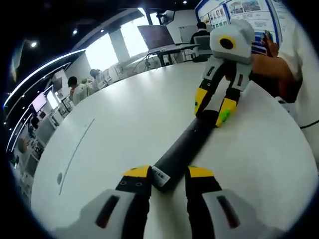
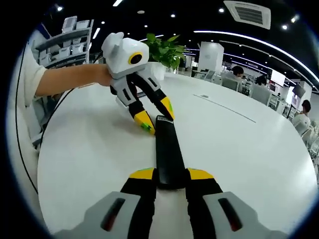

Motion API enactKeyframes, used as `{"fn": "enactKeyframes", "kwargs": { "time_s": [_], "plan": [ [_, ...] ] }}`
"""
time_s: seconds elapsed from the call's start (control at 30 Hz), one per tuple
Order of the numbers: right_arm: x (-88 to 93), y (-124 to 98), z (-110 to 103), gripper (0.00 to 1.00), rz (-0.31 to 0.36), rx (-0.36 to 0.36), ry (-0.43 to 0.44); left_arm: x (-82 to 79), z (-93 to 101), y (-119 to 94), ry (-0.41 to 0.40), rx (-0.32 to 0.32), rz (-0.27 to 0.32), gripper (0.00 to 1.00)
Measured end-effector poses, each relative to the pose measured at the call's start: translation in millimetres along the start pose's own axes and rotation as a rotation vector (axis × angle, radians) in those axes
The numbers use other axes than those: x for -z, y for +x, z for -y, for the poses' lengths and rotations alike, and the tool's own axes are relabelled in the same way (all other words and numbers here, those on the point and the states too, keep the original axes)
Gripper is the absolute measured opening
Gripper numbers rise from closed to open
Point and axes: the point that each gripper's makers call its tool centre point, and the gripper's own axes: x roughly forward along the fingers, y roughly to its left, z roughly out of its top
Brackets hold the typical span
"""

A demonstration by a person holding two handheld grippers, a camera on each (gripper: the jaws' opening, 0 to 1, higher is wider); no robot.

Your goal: Pflip the remote and laser pointer to the front side, press the buttons, and align them neatly on the table

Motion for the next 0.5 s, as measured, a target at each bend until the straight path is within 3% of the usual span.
{"fn": "enactKeyframes", "kwargs": {
  "time_s": [0.1, 0.5],
  "plan": [
    [-3.6, 1.8, 1.8, 0.24, -0.013, 0.045, -0.147, 0.1, -0.1, 0.0, -0.003, 0.002, 0.0, 0.28],
    [-4.5, 1.2, 0.7, 0.23, -0.058, 0.026, -0.119, 0.3, -0.4, -1.0, 0.007, 0.004, 0.015, 0.29]
  ]
}}
